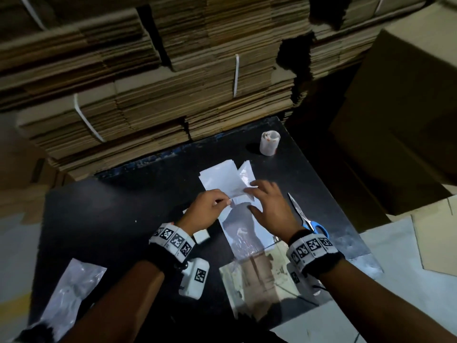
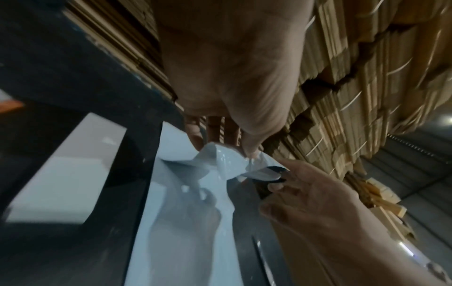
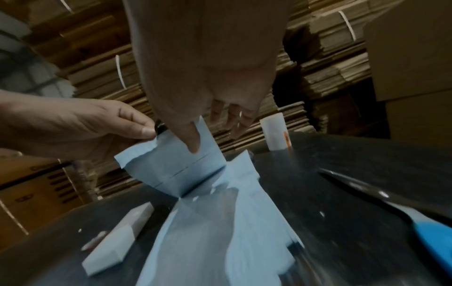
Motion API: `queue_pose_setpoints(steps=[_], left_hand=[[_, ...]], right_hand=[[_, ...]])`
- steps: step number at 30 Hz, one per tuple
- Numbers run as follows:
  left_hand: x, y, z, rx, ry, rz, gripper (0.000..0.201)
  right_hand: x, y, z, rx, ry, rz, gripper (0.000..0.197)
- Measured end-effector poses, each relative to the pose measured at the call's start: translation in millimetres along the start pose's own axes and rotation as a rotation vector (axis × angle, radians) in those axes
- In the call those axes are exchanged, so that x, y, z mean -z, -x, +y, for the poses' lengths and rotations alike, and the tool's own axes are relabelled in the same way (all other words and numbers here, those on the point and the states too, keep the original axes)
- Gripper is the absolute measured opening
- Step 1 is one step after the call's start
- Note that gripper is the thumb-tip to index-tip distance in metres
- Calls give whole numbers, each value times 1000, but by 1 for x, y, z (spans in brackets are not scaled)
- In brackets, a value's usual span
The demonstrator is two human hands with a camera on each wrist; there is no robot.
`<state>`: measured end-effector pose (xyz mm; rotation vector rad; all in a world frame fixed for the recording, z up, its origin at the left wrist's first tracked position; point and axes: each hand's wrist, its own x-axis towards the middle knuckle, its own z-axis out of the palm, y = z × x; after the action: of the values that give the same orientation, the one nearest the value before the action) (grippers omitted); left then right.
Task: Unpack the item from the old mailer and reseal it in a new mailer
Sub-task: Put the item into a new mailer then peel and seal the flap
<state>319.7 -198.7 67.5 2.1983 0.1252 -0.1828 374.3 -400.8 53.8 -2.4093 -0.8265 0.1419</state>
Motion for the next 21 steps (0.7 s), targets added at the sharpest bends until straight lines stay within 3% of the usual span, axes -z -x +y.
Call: queue_pose_setpoints(steps=[3, 6, 9, 12, 17, 21], left_hand=[[34, 0, 15, -30, 57, 29, 15], [63, 8, 41, -52, 206, 142, 19], [89, 22, 57, -106, 391, 183, 14], [111, 32, 58, -127, 295, 270, 26], [149, 42, 56, -166, 205, 477, 8], [176, 59, 56, -132, 347, 477, 13]], right_hand=[[17, -20, -24, 79, -97, 181, 16], [36, -40, -59, 78, -181, 305, 13], [53, -54, -93, 17, -274, 327, 11], [63, -62, -125, 5, -311, 356, 13], [71, -68, -163, -18, -320, 403, 21], [70, -61, -188, 2, -512, 267, 53]])
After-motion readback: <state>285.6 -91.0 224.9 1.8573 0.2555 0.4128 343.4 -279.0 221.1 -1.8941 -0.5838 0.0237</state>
